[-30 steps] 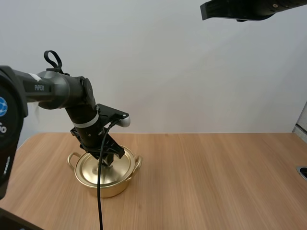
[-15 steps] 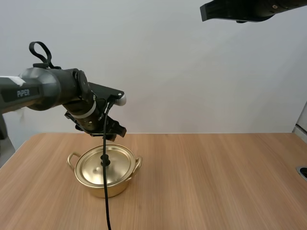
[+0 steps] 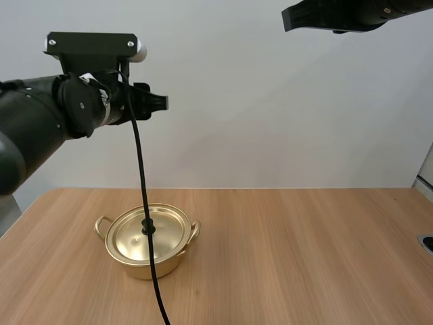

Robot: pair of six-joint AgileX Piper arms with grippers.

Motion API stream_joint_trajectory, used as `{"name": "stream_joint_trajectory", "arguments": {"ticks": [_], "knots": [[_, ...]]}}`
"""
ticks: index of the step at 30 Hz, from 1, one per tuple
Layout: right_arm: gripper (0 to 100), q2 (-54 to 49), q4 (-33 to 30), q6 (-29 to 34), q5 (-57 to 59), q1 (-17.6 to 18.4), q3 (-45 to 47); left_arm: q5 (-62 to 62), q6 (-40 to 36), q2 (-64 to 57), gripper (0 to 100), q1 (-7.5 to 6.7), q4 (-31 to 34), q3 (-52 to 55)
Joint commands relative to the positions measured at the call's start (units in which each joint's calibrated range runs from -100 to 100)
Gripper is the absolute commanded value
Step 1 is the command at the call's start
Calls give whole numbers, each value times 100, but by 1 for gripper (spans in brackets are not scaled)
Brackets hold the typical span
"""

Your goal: Open the pot, put the car inside, and close it

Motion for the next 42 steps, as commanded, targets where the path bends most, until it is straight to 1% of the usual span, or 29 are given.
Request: {"name": "stream_joint_trajectory", "arguments": {"ticks": [1, 4, 8, 10, 12, 14, 17, 19, 21, 24, 25, 26, 28, 29, 34, 36, 38, 40, 41, 42], "knots": [[0, 2, 1, -58, 14, -4, -3, -1362, -177, -1058, 88, 2, 1, 511], [0, 2, 12, -129, 14, -4, -3, -1918, -177, -1700, 88, 2, 1, 1127], [0, 2, 54, -213, 14, -4, -3, -1916, -177, -2487, 88, 9, 12, 2058], [0, -10, 78, -213, 14, -4, -3, -1916, -177, -2891, 88, 53, 2, 2481], [0, -61, 106, -224, 14, -4, -3, -1920, -177, -3248, 88, 125, 2, 2865], [0, -130, 219, -224, 14, -4, -3, -1920, -177, -3486, 88, 137, 2, 3196], [0, -272, 547, -234, 14, -4, 9, -1920, -213, -3524, 88, 137, -9, 3516], [0, -354, 721, -282, 31, -4, 9, -1920, -376, -3535, 88, 137, -9, 3611], [0, -422, 739, -395, 31, -4, 9, -1851, -386, -3552, 88, 193, -9, 3611], [0, -491, 532, -433, 91, -4, 9, -1546, -386, -3667, 87, 295, 1, 3611], [0, -495, 462, -433, 91, -4, 9, -1528, -386, -3702, 86, 294, 1, 3611], [0, -495, 395, -424, 91, -4, 9, -1528, -386, -3735, 84, 294, 27, 3611], [0, -495, 270, -339, 91, -4, 9, -1528, -376, -3843, 72, 294, 36, 3611], [0, -495, 258, -301, 112, -4, 9, -1492, -365, -3890, 62, 294, 36, 3611], [0, -495, 258, -303, 157, -4, 9, -960, -372, -4185, 1, 294, 36, 3611], [0, -495, 258, -312, 156, -4, 9, -936, -382, -4263, 0, 286, 23, 3611], [0, -495, 258, -334, 156, -4, 9, -953, -382, -4325, 0, 131, 23, 3611], [0, -495, 258, -334, 156, -4, 9, -937, -382, -4355, 0, 8, 23, 3623], [0, -495, 244, -334, 156, -4, 9, -937, -382, -4404, 0, -50, 37, 3621], [0, -495, 233, -336, 197, -4, 9, -921, -382, -4426, 0, -70, 37, 3621]]}}
